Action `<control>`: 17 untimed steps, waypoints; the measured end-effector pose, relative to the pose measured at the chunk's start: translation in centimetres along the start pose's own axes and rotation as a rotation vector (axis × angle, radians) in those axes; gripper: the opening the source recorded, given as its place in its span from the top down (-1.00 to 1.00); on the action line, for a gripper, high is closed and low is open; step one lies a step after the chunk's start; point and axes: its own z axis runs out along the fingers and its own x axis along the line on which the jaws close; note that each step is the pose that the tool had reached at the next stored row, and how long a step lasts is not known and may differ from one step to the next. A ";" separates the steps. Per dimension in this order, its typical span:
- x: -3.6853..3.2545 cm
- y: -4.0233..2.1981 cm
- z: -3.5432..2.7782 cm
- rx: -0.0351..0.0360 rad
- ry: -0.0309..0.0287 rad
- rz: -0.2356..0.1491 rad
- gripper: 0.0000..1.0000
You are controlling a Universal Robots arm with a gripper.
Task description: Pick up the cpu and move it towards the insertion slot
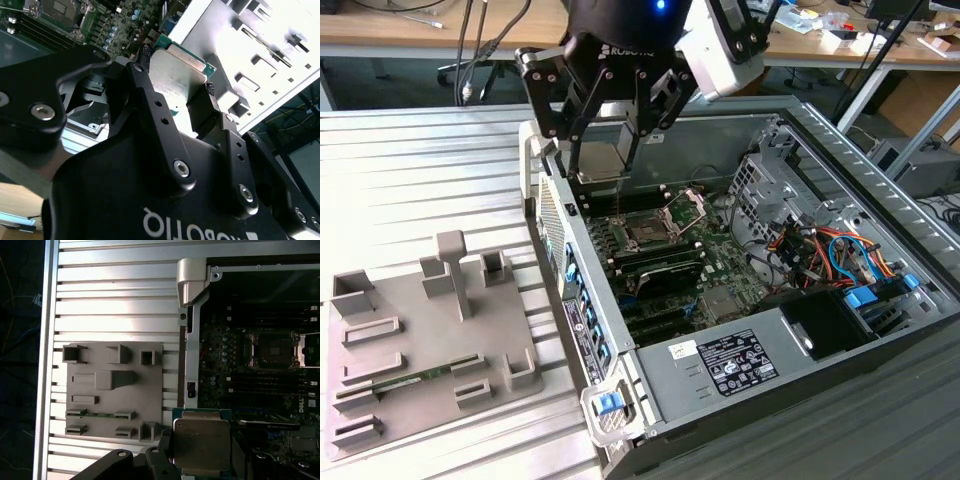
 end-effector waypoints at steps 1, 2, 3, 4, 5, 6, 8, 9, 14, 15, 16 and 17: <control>-0.19 -0.01 -0.01 0.0000 0.0002 0.000 -0.09; -0.36 -0.01 -0.01 0.0000 0.0003 0.000 -0.09; -0.58 -0.03 -0.01 -0.0001 0.0004 0.000 -0.09; -0.74 -0.03 -0.01 0.0000 0.0005 0.000 -0.09; -0.84 -0.04 -0.02 0.0000 0.0006 0.000 -0.09; -0.95 -0.04 -0.02 0.0000 0.0007 0.000 -0.09; -1.31 -0.06 -0.03 0.0000 0.0009 0.000 -0.09; -1.40 -0.06 -0.03 0.0000 0.0009 0.000 -0.09; -2.12 -0.09 -0.04 -0.0001 0.0012 0.000 -0.09; -2.21 -0.10 -0.04 0.0000 0.0013 0.000 -0.09; -2.30 -0.10 -0.04 -0.0001 0.0013 0.000 -0.09; -2.44 -0.11 -0.05 0.0000 0.0014 0.000 -0.09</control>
